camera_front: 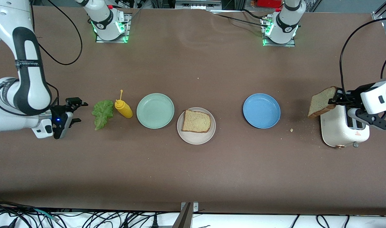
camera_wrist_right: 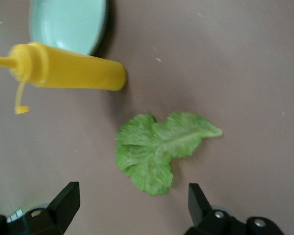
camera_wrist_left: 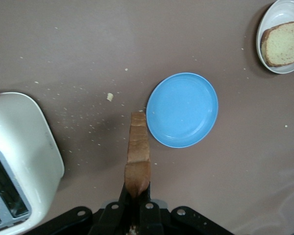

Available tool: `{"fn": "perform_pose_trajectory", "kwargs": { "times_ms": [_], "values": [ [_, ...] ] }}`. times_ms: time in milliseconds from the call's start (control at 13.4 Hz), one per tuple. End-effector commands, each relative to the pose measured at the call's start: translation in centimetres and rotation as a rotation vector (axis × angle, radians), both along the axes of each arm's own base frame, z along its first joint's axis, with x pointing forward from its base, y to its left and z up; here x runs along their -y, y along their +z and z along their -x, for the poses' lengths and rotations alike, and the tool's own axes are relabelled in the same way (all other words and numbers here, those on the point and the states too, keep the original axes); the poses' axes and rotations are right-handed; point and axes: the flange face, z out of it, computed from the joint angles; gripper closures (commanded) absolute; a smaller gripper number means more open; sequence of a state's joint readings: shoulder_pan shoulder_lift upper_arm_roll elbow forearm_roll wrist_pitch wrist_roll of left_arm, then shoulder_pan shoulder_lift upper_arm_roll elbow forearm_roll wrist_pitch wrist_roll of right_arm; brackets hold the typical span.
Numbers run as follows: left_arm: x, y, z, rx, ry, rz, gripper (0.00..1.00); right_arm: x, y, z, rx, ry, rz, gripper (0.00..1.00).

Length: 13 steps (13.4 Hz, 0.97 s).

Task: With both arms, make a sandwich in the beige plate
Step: 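Grasp the green lettuce leaf with the right gripper and lift it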

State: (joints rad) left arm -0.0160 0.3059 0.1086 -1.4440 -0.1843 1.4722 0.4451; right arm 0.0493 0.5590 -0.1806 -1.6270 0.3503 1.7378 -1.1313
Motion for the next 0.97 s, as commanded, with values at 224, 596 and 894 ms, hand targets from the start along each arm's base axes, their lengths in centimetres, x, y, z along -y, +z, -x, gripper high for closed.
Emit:
{"fn": "perform_pose_trajectory", "kwargs": {
  "times_ms": [224,596,894],
  "values": [
    [2.5,-1.3,-0.5,-0.045,-0.008,0.021,1.00,-3.9,-3.8,1.1,-0.044,-0.193,0.261,0.02],
    [2.7,-2.1,-0.8,-0.056,0.013,0.071,1.00,-4.5,-8.9,3.0,0.005,-0.298,0.380,0.05],
    [3.0,-2.4,-0.9,-0.061,0.011,0.070,1.00,-5.2,-9.8,3.7,-0.038,-0.391,0.421,0.38]
  ]
}}
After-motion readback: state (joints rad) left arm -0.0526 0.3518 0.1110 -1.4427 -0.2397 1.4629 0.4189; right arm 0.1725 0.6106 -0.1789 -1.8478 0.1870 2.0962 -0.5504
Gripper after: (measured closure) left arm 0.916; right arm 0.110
